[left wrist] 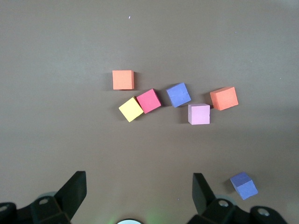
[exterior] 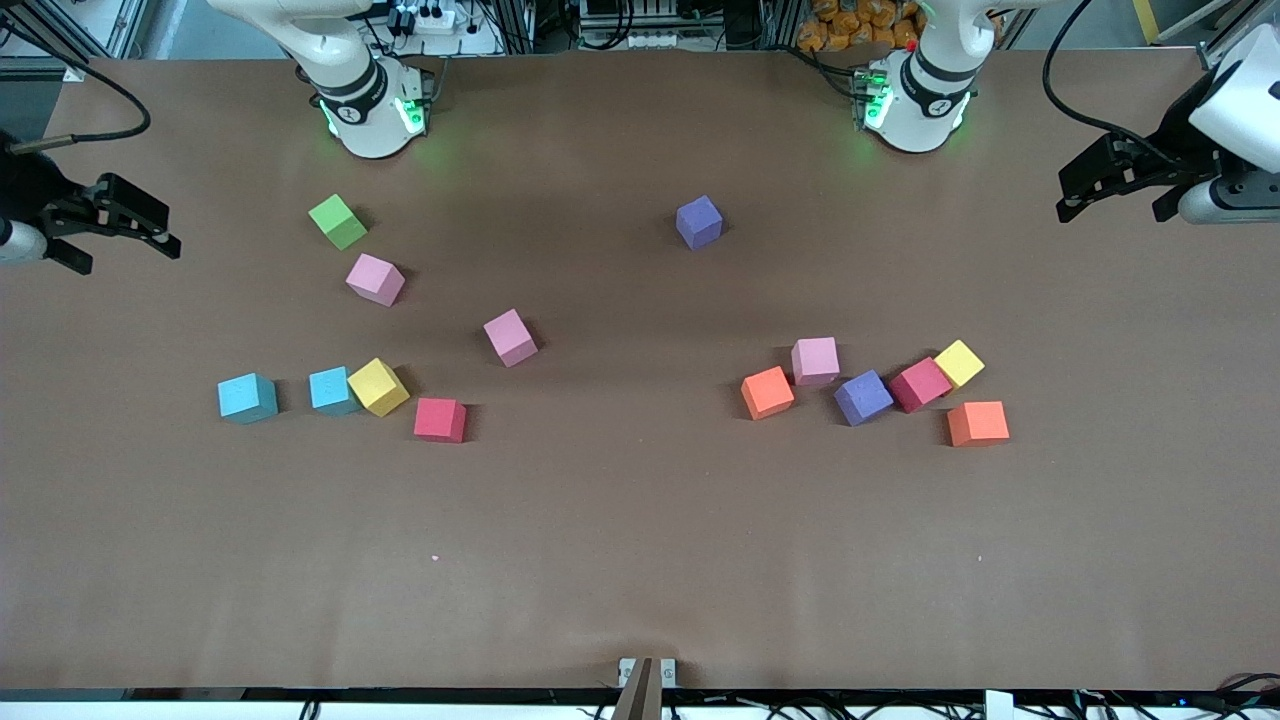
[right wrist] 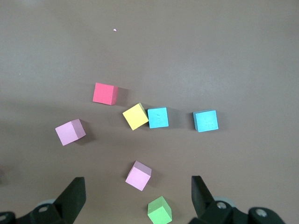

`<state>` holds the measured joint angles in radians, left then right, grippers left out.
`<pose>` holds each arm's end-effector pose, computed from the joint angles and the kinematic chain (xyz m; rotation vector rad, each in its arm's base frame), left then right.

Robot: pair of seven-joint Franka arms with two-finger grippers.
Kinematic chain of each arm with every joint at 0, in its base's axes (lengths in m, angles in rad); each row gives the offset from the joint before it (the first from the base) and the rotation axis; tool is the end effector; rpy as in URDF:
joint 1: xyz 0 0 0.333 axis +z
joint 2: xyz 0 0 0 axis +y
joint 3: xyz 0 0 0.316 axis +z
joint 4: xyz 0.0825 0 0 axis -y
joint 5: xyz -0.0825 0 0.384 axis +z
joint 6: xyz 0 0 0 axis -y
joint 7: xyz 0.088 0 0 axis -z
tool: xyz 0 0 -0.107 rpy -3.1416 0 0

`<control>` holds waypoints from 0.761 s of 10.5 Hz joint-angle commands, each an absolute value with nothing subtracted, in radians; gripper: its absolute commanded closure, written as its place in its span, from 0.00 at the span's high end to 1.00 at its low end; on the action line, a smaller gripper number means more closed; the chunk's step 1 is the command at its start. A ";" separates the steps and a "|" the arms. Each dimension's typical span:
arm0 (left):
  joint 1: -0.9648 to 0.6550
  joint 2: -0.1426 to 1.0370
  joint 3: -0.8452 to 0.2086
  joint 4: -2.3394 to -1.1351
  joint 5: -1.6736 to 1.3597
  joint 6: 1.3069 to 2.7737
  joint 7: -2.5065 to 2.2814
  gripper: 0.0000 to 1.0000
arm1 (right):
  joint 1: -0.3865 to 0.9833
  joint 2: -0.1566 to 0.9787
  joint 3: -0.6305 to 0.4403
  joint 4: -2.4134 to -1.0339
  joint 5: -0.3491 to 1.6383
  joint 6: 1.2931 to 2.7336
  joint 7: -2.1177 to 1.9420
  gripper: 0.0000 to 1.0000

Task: Form number 2 with 11 blocks
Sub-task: 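Reach the right gripper to a cyan cube while the left gripper reaches the purple cube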

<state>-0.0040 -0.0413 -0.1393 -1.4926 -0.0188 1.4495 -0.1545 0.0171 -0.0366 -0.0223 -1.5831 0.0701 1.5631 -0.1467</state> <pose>0.5227 -0.0796 0.6725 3.1291 0.0142 -0.0064 0.5426 0.0045 0.6384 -3.0642 -0.2189 -0.0337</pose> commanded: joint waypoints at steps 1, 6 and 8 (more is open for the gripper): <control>-0.003 -0.066 -0.133 -1.512 -0.037 1.457 -0.143 1.00 | 0.011 -0.032 -0.018 -1.583 0.052 1.565 -0.156 1.00; -0.043 -0.043 -0.172 -1.606 -0.044 1.497 -0.169 1.00 | 0.012 -0.032 -0.018 -1.600 0.044 1.563 -0.149 1.00; -0.046 -0.048 -0.269 -1.699 -0.046 1.561 -0.368 1.00 | 0.018 -0.029 -0.018 -1.609 0.043 1.569 -0.149 1.00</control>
